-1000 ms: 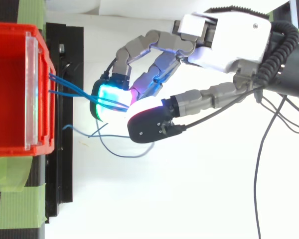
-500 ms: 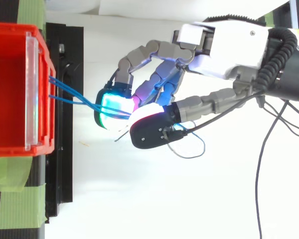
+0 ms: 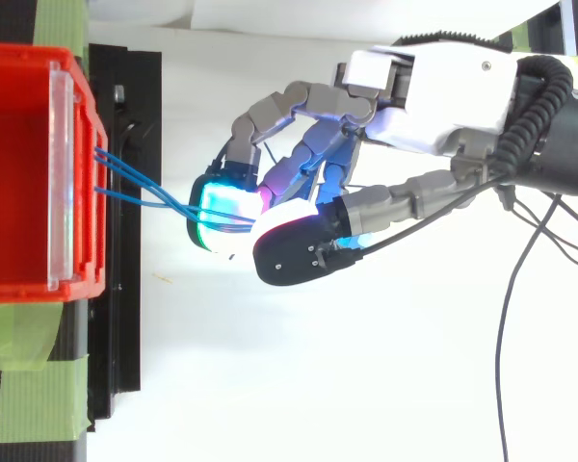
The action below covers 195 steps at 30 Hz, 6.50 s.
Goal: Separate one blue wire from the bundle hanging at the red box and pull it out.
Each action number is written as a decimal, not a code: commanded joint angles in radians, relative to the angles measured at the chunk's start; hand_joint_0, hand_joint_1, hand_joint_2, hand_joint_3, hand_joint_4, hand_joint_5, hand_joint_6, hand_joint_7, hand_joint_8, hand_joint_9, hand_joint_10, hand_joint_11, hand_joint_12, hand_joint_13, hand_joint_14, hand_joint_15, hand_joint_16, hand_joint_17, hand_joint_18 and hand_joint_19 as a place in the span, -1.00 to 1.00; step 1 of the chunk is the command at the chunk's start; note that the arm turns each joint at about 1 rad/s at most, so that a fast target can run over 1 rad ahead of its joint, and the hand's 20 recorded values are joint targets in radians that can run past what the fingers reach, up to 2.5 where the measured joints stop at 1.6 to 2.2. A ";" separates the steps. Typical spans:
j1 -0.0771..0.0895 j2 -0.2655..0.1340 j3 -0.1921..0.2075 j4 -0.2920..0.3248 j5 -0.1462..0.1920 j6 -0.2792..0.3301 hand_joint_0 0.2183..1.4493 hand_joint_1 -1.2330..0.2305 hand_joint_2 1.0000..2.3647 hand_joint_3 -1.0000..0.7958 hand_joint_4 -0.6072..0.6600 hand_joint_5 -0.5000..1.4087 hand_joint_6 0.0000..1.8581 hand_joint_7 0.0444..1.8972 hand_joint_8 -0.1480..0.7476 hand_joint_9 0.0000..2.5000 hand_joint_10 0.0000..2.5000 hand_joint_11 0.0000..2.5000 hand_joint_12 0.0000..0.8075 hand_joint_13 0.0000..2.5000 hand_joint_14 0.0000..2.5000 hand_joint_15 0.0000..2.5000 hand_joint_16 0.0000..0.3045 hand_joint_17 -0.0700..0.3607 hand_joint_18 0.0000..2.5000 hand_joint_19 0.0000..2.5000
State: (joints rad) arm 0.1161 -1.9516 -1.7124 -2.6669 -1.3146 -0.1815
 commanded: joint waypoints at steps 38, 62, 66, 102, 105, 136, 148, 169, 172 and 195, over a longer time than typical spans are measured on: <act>-0.010 0.040 0.000 -0.042 -0.002 -0.004 -0.40 -0.28 -0.99 -0.32 0.28 -0.68 -0.02 -0.09 0.17 -0.21 -0.99 -0.29 -0.11 0.21 -1.00 0.25 -0.62 -0.07 -0.26 -0.43; -0.009 0.040 -0.001 -0.044 -0.002 -0.006 -0.49 -0.23 -0.99 -0.38 0.30 -0.68 -0.03 -0.10 0.19 -0.21 -0.99 -0.29 -0.08 0.20 -1.00 0.24 -0.60 -0.03 -0.26 -0.42; -0.009 0.039 -0.001 -0.044 -0.002 -0.006 -0.46 -0.20 -0.99 -0.36 0.29 -0.67 -0.04 -0.09 0.18 -0.20 -0.99 -0.29 -0.11 0.21 -1.00 0.24 -0.61 -0.05 -0.26 -0.42; -0.013 0.039 0.000 -0.044 0.005 -0.004 -0.36 -0.46 -0.98 -0.23 0.25 -0.68 -0.02 -0.06 0.13 -0.23 -0.99 -0.23 -0.11 0.18 -1.00 0.25 -0.62 -0.08 -0.27 -0.40; -0.016 0.040 0.000 -0.044 0.005 -0.004 -0.37 -0.46 -0.98 -0.25 0.25 -0.68 -0.02 -0.07 0.14 -0.23 -0.99 -0.23 -0.09 0.18 -1.00 0.25 -0.62 -0.08 -0.27 -0.41; -0.026 0.057 0.004 -0.053 0.005 -0.004 -0.49 -0.23 -1.00 -0.42 0.33 -0.71 -0.03 -0.13 0.17 -0.25 -0.99 -0.20 -0.03 0.14 -1.00 0.20 -0.59 -0.03 -0.27 -0.41; -0.024 0.057 0.004 -0.053 0.005 -0.004 -0.36 -0.20 -0.98 -0.26 0.27 -0.70 -0.02 -0.11 0.17 -0.21 -0.99 -0.19 -0.09 0.15 -0.99 0.19 -0.62 -0.07 -0.25 -0.41; -0.023 0.057 0.004 -0.053 0.005 -0.006 -0.25 -0.61 -0.98 -0.28 0.26 -0.71 -0.01 -0.08 0.10 -0.27 -0.99 -0.18 -0.06 0.09 -0.99 0.20 -0.62 -0.07 -0.29 -0.44; -0.023 0.057 0.004 -0.053 0.005 -0.006 -0.22 -0.63 -0.98 -0.30 0.26 -0.72 -0.01 -0.08 0.09 -0.29 -0.99 -0.18 -0.08 0.08 -0.99 0.21 -0.62 -0.07 -0.29 -0.46; -0.021 0.056 0.004 -0.051 0.006 -0.006 -0.48 -0.53 -1.00 -0.44 0.33 -0.73 -0.05 -0.11 0.11 -0.37 -0.99 -0.20 0.01 0.03 -0.99 0.18 -0.59 -0.03 -0.32 -0.44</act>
State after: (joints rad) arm 0.0945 -1.8947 -1.7087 -2.7182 -1.3087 -0.1871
